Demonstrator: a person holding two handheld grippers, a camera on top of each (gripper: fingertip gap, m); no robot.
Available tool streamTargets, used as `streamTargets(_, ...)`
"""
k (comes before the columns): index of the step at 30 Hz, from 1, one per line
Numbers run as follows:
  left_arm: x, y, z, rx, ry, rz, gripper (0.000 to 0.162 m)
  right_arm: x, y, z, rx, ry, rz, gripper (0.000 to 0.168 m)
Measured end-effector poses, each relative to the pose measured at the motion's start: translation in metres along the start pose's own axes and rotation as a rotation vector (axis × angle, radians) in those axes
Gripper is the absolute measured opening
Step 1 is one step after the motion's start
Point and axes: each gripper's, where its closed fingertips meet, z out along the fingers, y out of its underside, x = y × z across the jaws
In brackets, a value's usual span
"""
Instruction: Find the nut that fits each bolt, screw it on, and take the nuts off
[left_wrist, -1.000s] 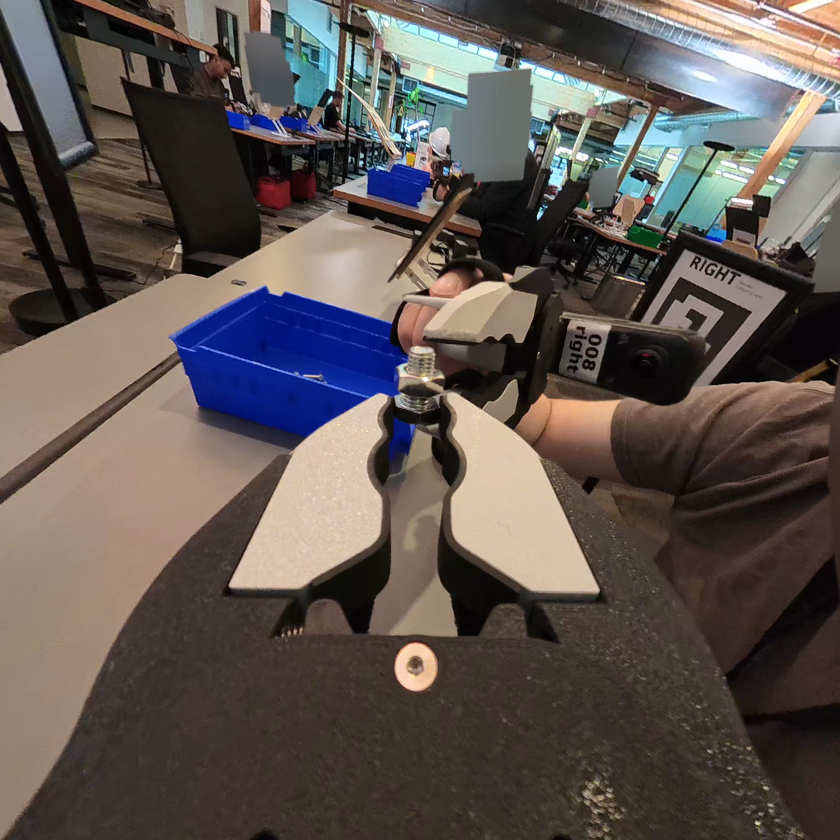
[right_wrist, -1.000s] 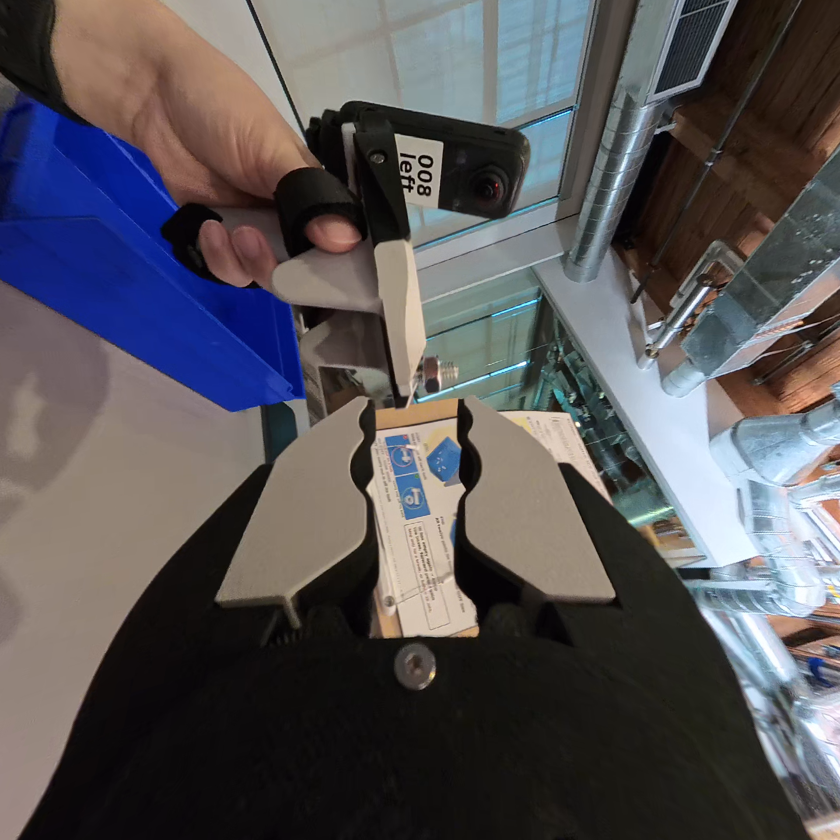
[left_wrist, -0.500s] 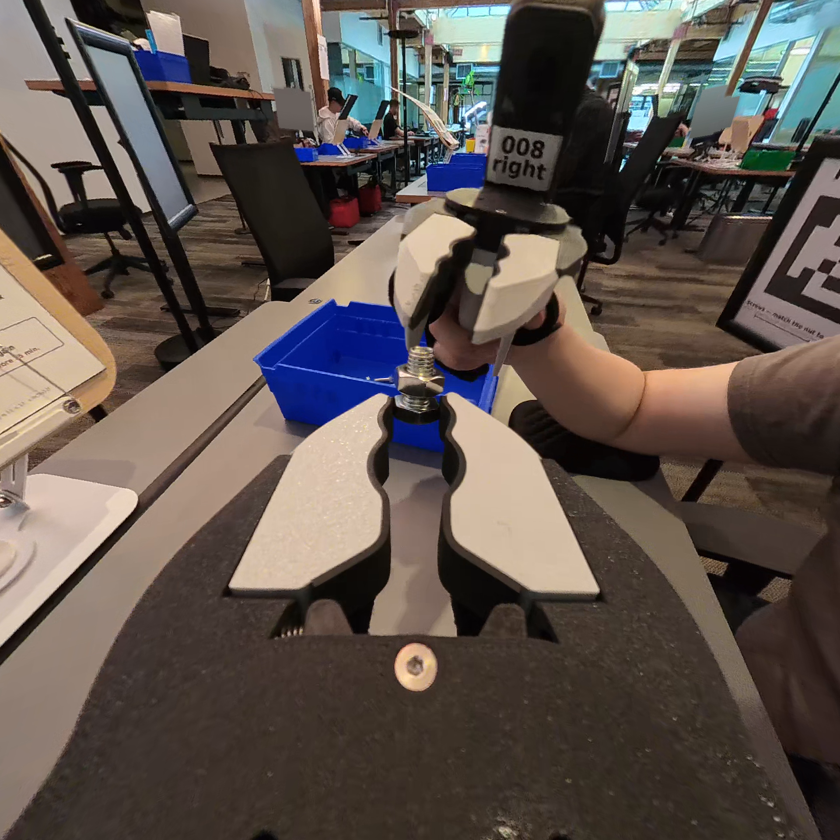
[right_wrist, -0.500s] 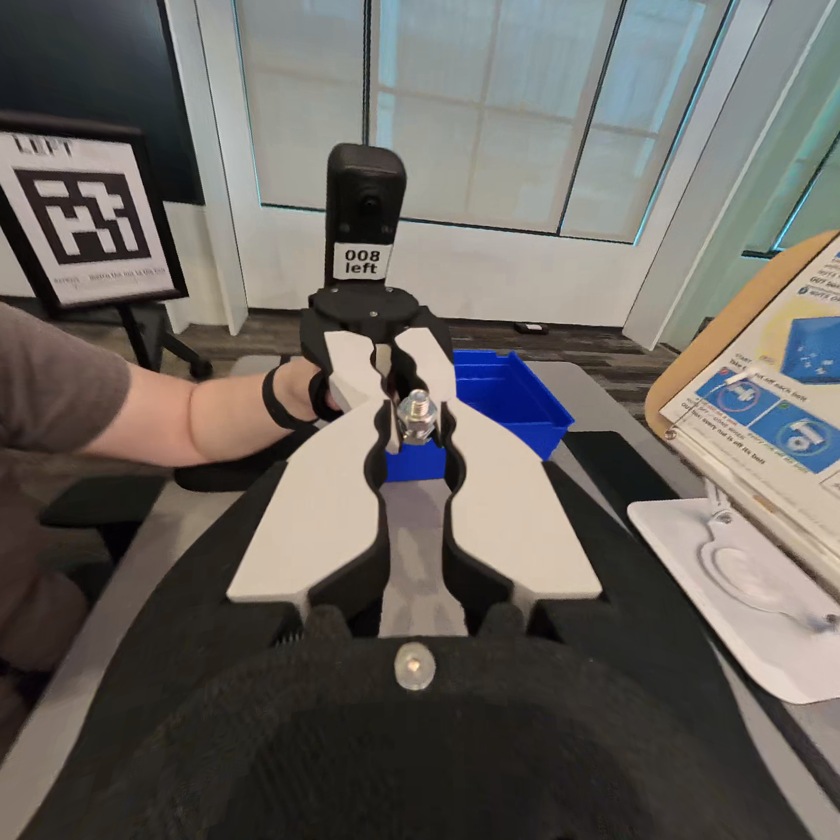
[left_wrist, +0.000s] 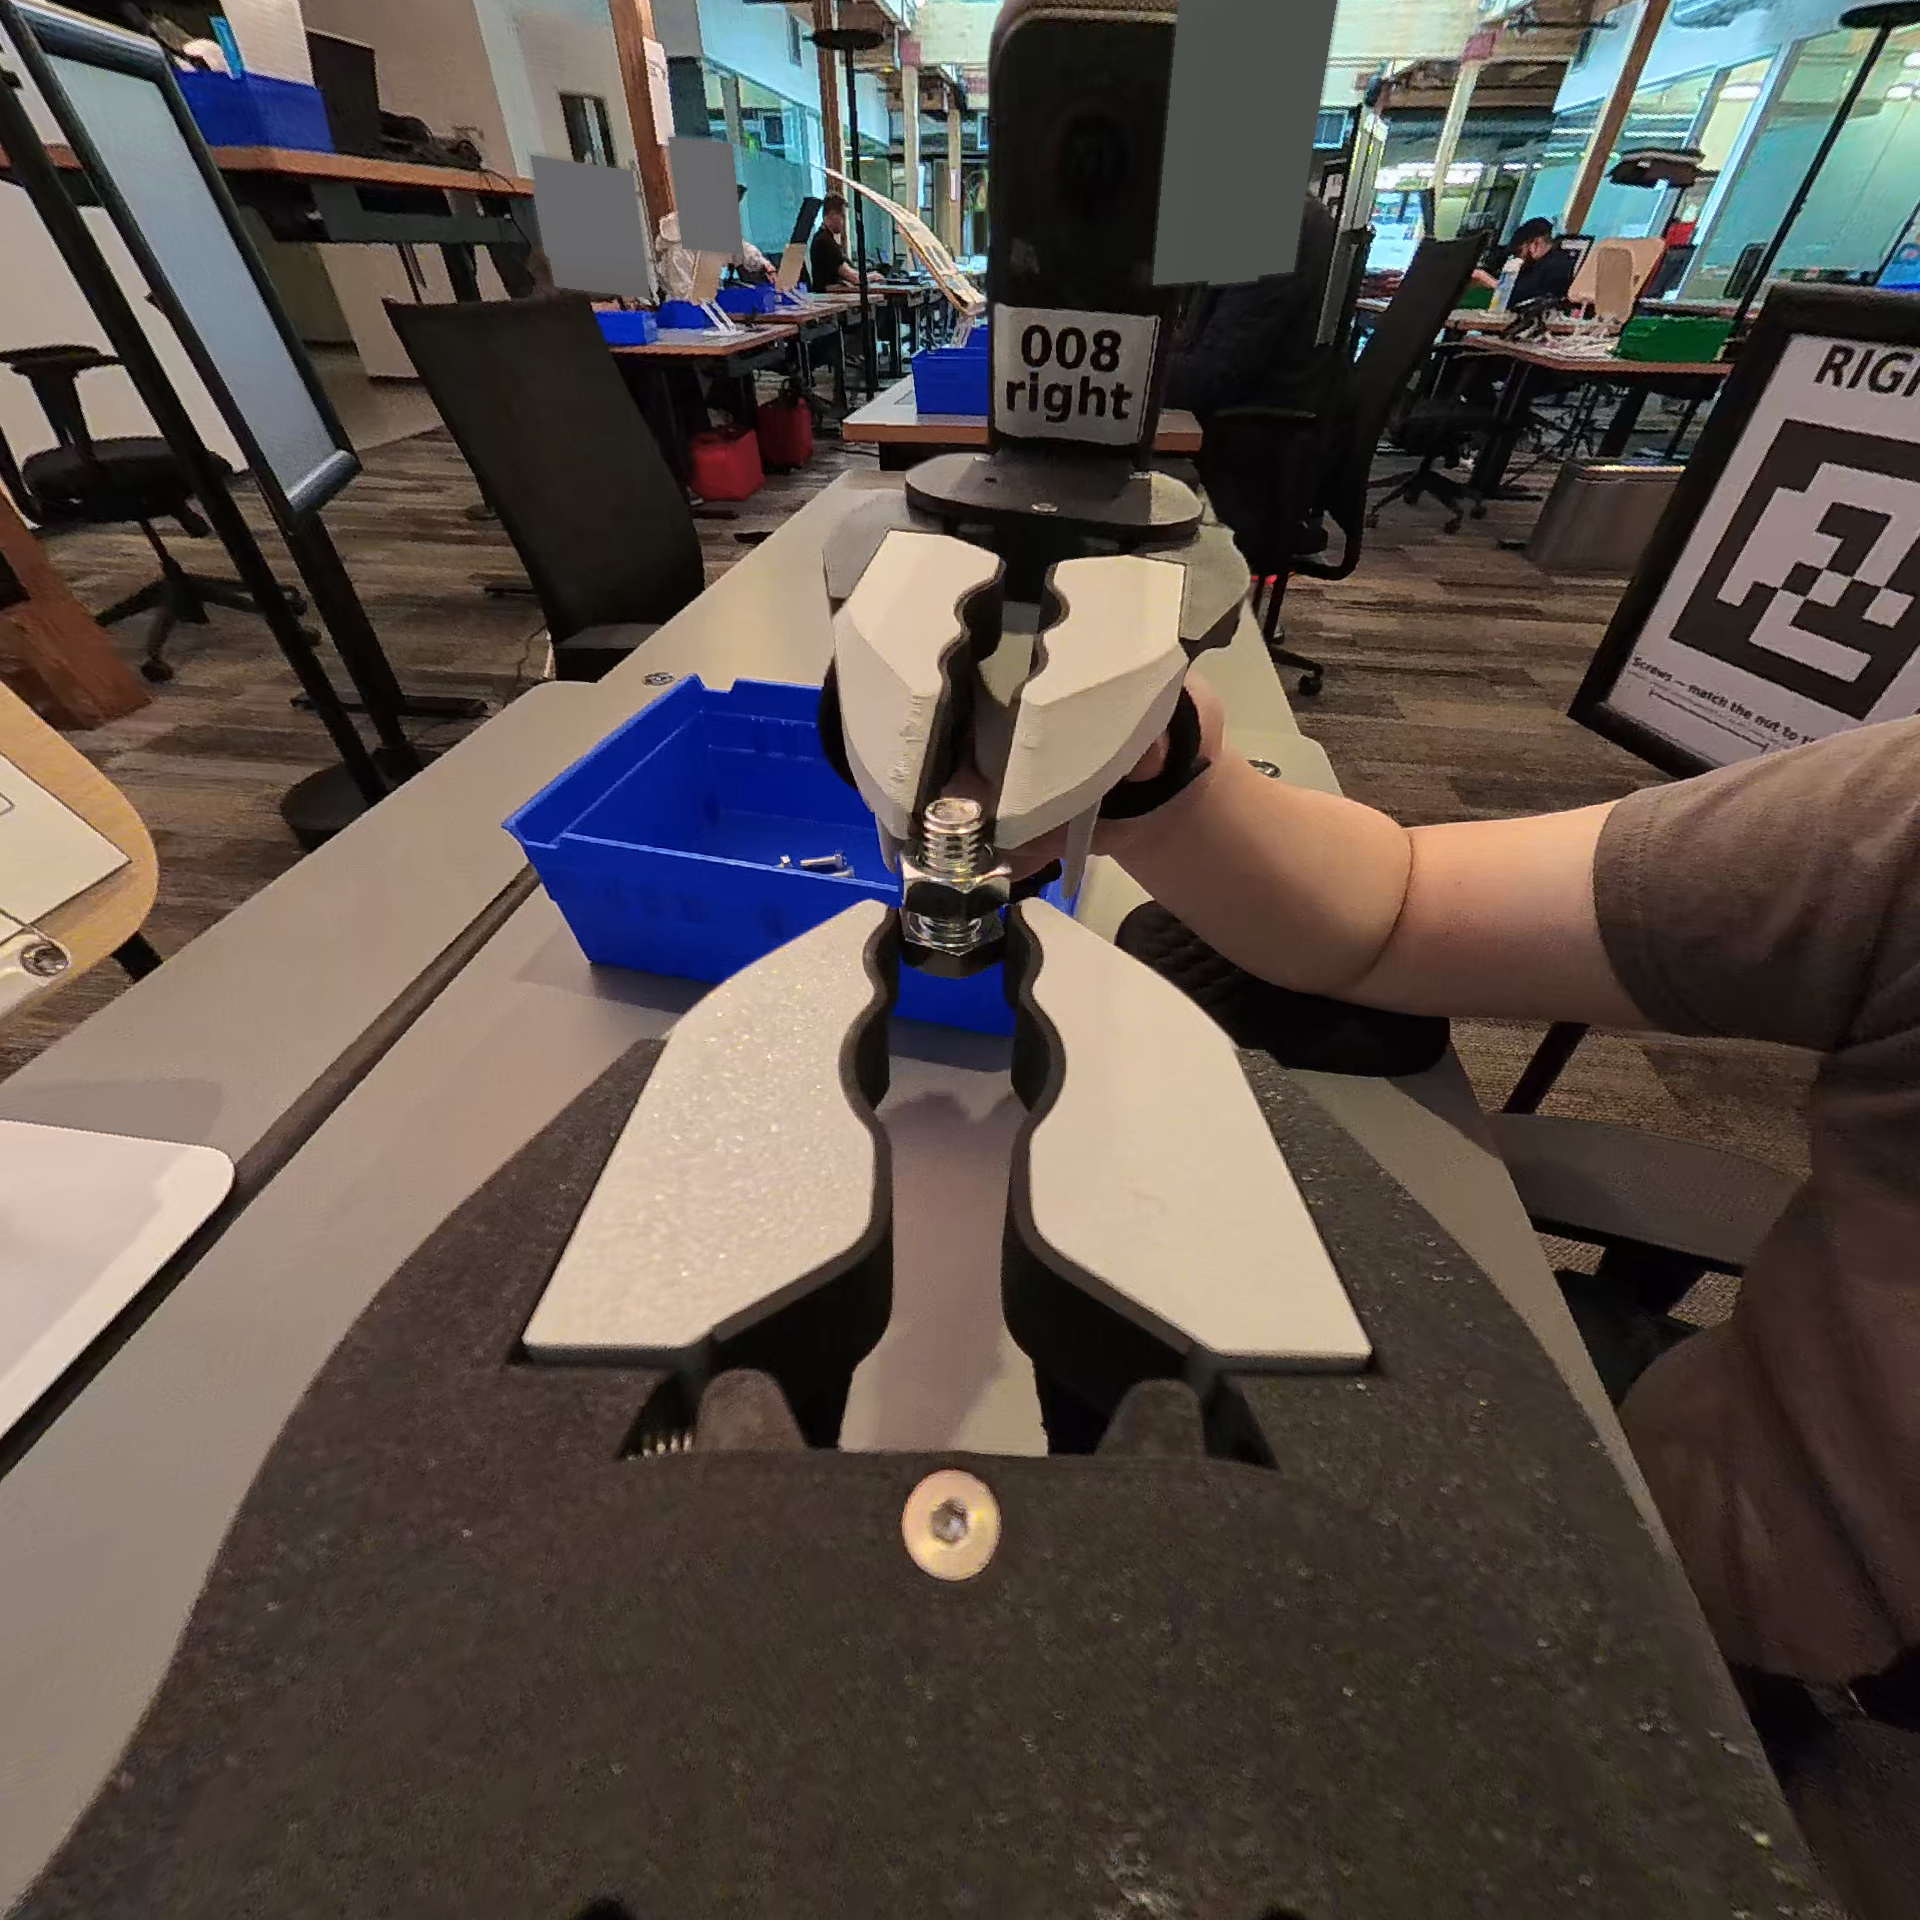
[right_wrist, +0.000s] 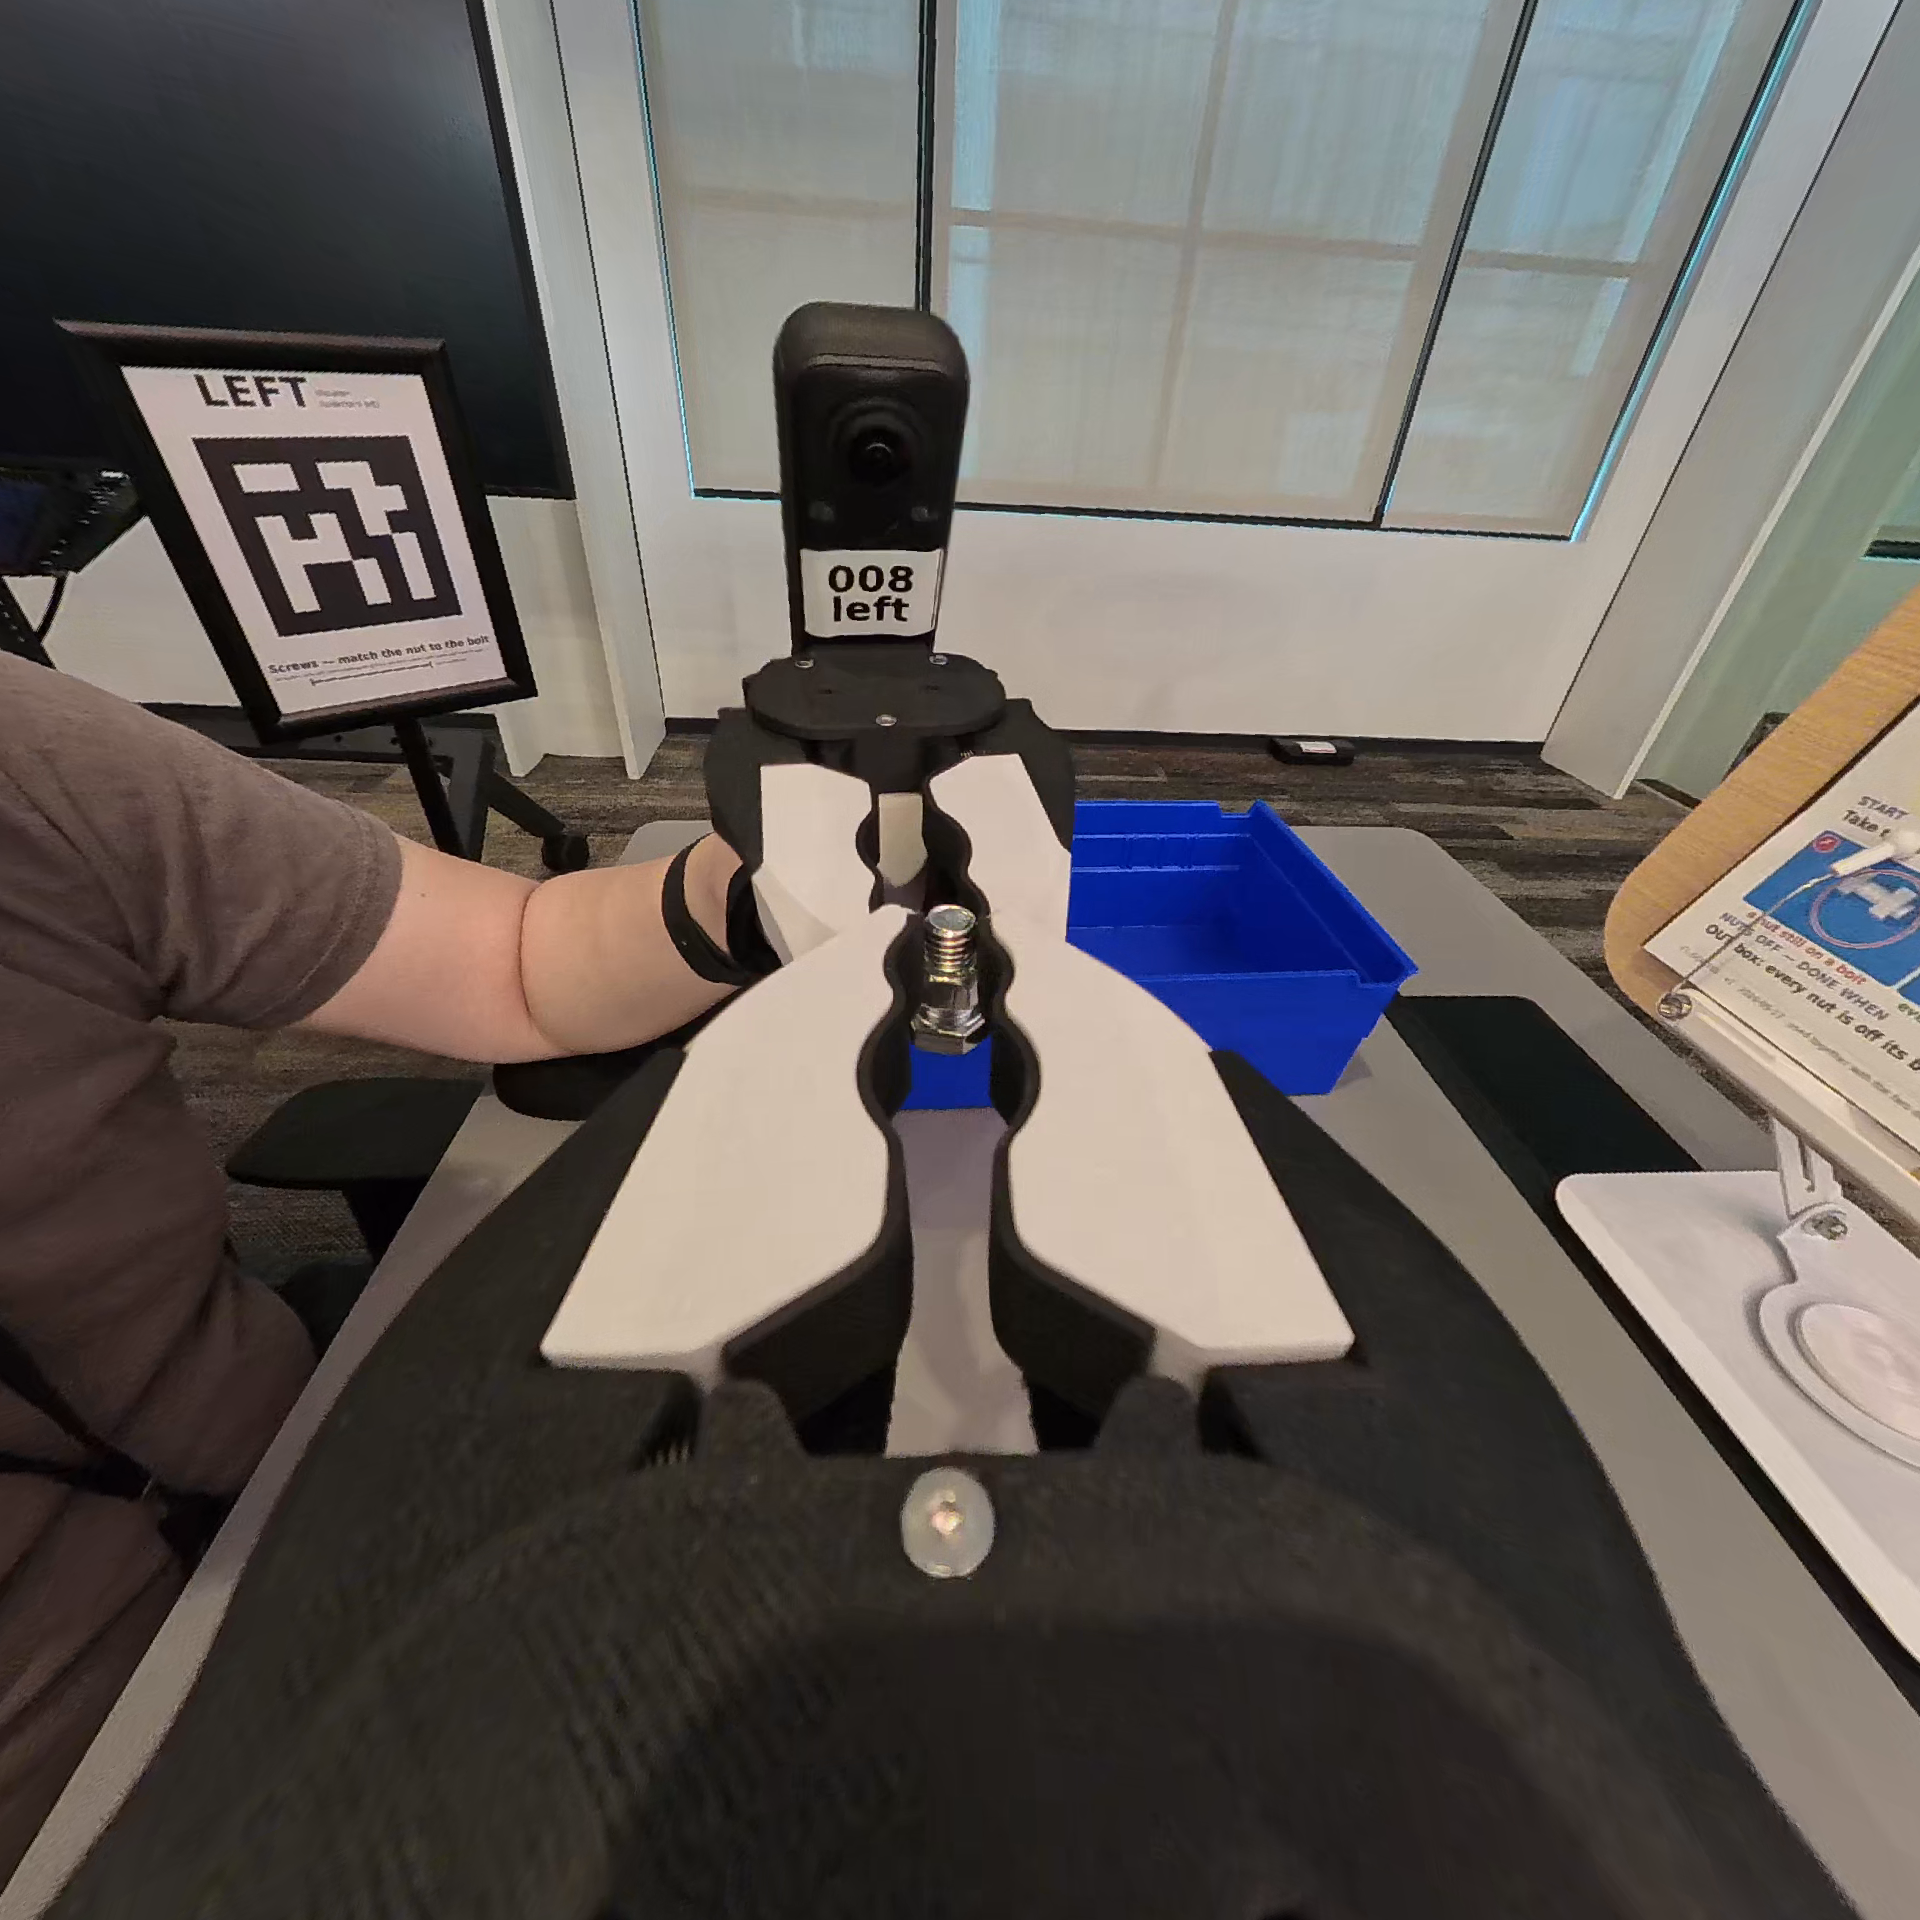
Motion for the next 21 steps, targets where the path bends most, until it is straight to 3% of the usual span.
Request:
streamTargets(5,0.0026,-0.0015,0.0011,0.007,-0.001,0.019,0.024,-0.0002,-0.0010,0.0000,0.001,0.007,-0.013,0.010)
streamTargets(21,0.0017,-0.0030,0.0024,0.024,-0.025,0.059,0.019,-0.0038,-0.0049,-0.0003,0.028,-0.005,-0.025,0.010)
